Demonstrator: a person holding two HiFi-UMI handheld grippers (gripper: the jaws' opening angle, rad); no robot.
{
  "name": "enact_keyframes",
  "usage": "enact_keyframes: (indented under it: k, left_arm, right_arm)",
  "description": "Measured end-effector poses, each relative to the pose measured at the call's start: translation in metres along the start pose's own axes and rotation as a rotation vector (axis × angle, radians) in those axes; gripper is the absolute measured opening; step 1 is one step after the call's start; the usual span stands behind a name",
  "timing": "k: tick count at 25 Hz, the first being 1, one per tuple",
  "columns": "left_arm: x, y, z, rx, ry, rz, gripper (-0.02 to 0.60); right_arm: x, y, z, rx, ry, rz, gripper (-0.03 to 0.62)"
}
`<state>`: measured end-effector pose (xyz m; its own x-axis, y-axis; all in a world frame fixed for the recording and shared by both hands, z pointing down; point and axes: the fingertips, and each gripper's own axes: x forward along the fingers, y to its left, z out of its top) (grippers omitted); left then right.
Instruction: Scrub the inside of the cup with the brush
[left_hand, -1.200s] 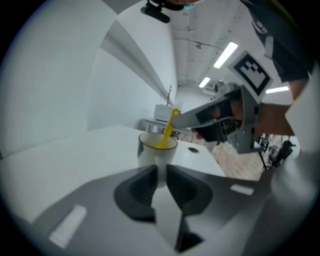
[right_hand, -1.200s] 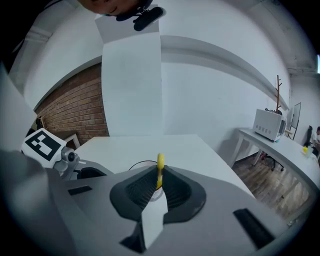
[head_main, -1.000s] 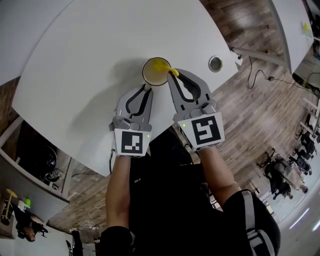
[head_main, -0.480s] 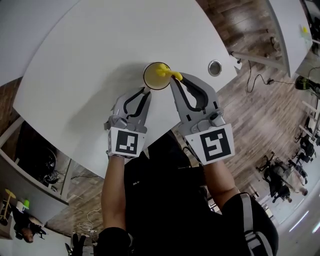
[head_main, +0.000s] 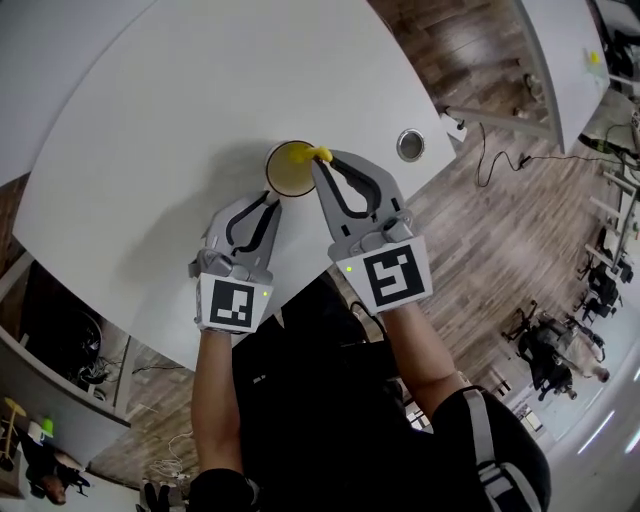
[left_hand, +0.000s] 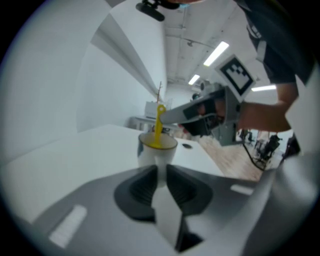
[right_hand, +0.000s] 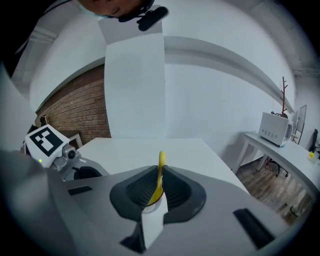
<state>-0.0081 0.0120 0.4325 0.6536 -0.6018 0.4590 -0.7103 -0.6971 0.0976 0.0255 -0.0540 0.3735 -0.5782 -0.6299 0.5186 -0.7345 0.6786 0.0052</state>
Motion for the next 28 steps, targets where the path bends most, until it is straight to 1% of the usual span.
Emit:
enact_keyframes:
  k: [2, 4, 11, 16, 20, 23, 28]
  left_arm:
    - [-0.002, 0.001, -0.001, -0.02, 0.025, 0.003, 0.058]
    - [-0.001, 0.002, 0.0, -0.027, 0.043, 0.0, 0.058]
    - [0.003, -0.001, 0.002, -0.045, 0.027, -0.01, 0.058]
    - [0.003, -0.005, -0.002, -0.047, 0.04, -0.01, 0.058]
    - [0.003, -0.004, -0.001, -0.04, 0.043, -0.006, 0.058]
    - [0.005, -0.005, 0.001, -0.038, 0.047, -0.005, 0.058]
    - [0.004, -0.004, 0.0, -0.041, 0.044, 0.001, 0.058]
  right_arm:
    - [0.004, 0.0, -0.007, 0.031, 0.026, 0.0, 0.029]
    - [0.005, -0.004, -0.001, 0.043, 0.01, 0.001, 0.029]
    - [0.003, 0.002, 0.017, 0.043, -0.046, 0.021, 0.029]
    - [-0.003, 0.004, 0.034, 0.069, -0.08, 0.014, 0.029]
    - [-0.005, 0.005, 0.047, 0.069, -0.116, 0.02, 0.029]
    - [-0.003, 0.006, 0.049, 0.073, -0.12, 0.028, 0.029]
    - [0.002, 0.007, 0.047, 0.11, -0.122, 0.031, 0.029]
